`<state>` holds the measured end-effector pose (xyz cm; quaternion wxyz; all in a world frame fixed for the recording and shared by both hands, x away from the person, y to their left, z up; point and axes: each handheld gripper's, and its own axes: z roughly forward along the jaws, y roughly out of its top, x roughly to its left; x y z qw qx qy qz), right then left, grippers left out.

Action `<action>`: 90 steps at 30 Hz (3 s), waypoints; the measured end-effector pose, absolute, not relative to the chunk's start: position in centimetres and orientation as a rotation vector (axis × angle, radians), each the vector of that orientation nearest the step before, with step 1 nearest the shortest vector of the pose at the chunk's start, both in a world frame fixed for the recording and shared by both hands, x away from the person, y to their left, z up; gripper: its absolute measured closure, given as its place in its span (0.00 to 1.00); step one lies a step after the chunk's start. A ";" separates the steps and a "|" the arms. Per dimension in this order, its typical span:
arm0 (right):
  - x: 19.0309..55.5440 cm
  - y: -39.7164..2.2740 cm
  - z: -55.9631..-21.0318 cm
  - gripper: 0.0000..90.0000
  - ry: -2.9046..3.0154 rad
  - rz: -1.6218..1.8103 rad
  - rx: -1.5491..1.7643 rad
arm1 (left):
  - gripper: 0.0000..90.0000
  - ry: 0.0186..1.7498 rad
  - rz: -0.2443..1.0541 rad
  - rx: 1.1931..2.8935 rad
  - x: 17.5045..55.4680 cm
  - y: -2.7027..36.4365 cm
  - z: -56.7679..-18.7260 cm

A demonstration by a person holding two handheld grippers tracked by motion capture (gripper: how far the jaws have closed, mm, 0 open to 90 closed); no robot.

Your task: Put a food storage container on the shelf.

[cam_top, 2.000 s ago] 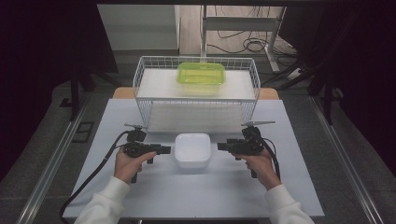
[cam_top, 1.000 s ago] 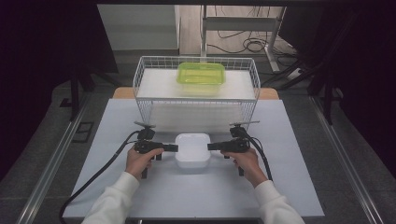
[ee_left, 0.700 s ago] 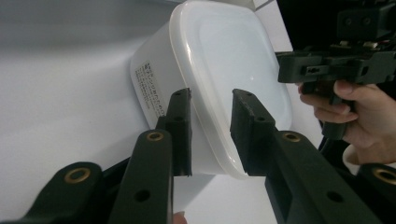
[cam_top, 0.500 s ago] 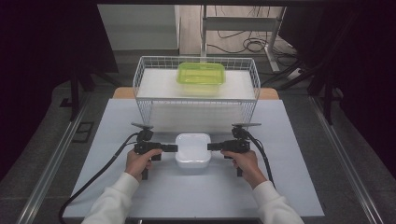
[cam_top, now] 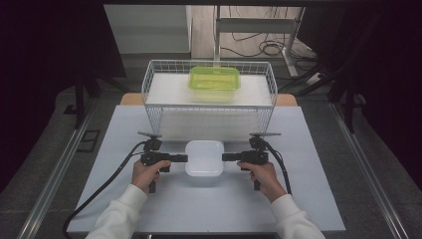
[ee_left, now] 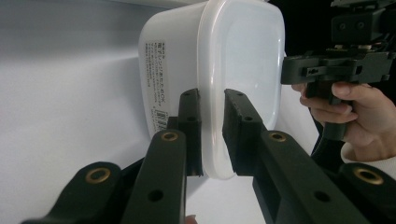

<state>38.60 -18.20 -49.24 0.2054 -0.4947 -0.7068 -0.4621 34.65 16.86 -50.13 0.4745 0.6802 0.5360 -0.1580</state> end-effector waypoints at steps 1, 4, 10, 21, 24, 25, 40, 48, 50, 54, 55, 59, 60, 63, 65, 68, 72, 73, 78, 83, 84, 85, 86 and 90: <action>38.6 -18.2 -49.2 0.89 -1.981 -1.290 -1.379 | 0.87 1.308 -0.383 1.666 34.6 16.9 -50.1; 38.5 -18.1 -48.9 0.89 -2.009 -1.296 -1.363 | 0.88 1.305 -0.374 1.676 34.5 16.8 -50.0; 38.3 -18.0 -48.3 0.89 -2.040 -1.315 -1.340 | 0.88 1.283 -0.362 1.679 34.4 16.9 -49.6; 37.8 -18.2 -45.9 0.89 -2.106 -1.400 -1.277 | 0.88 1.218 -0.312 1.665 33.6 16.9 -46.9; 37.5 -18.3 -45.0 0.89 -2.135 -1.436 -1.260 | 0.88 1.202 -0.287 1.661 33.4 16.8 -46.2; 37.5 -18.3 -44.8 0.89 -2.141 -1.439 -1.257 | 0.88 1.191 -0.273 1.669 33.3 16.7 -45.9; 36.7 -18.4 -42.5 0.88 -2.237 -1.509 -1.215 | 0.89 1.135 -0.204 1.681 32.7 16.4 -43.5; 36.5 -18.4 -40.8 0.88 -2.254 -1.560 -1.180 | 0.88 1.113 -0.175 1.683 32.9 16.6 -42.1; 36.6 -18.4 -40.4 0.88 -2.256 -1.569 -1.171 | 0.88 1.116 -0.173 1.677 33.2 16.6 -41.6; 36.7 -18.4 -39.1 0.88 -2.266 -1.590 -1.153 | 0.88 1.107 -0.158 1.673 33.4 16.5 -40.5; 36.7 -18.4 -38.7 0.88 -2.274 -1.599 -1.147 | 0.88 1.105 -0.156 1.671 33.4 16.5 -40.2; 36.7 -18.5 -37.5 0.88 -2.283 -1.628 -1.126 | 0.88 1.094 -0.144 1.667 33.6 16.4 -39.0; 36.7 -18.5 -37.3 0.88 -2.283 -1.633 -1.124 | 0.88 1.090 -0.140 1.669 33.6 16.4 -38.7; 36.6 -18.6 -36.4 0.88 -2.288 -1.658 -1.109 | 0.88 1.076 -0.122 1.675 33.7 16.4 -37.6; 36.6 -18.6 -35.7 0.88 -2.293 -1.669 -1.101 | 0.88 1.067 -0.110 1.675 33.7 16.4 -36.8; 36.6 -18.6 -34.6 0.88 -2.306 -1.687 -1.087 | 0.88 1.053 -0.091 1.678 33.7 16.4 -35.7; 36.6 -18.5 -33.2 0.88 -2.316 -1.712 -1.069 | 0.88 1.038 -0.072 1.676 33.6 16.5 -34.4; 36.5 -18.5 -32.9 0.88 -2.318 -1.715 -1.067 | 0.88 1.035 -0.063 1.676 33.6 16.5 -33.9; 36.6 -18.5 -31.5 0.88 -2.332 -1.733 -1.055 | 0.88 1.021 -0.039 1.683 33.7 16.5 -32.4; 36.8 -18.6 -30.8 0.88 -2.322 -1.749 -1.045 | 0.88 1.017 -0.037 1.676 33.9 16.5 -31.7; 36.8 -18.6 -30.6 0.88 -2.321 -1.750 -1.045 | 0.88 1.014 -0.035 1.676 33.9 16.5 -31.7; 36.8 -18.6 -30.6 0.88 -2.322 -1.752 -1.044 | 0.88 1.016 -0.035 1.675 34.0 16.5 -31.6; 36.9 -18.6 -30.4 0.88 -2.323 -1.755 -1.043 | 0.88 1.014 -0.032 1.675 34.1 16.5 -31.4; 37.2 -18.6 -30.1 0.88 -2.315 -1.765 -1.040 | 0.88 1.011 -0.022 1.676 34.3 16.5 -30.9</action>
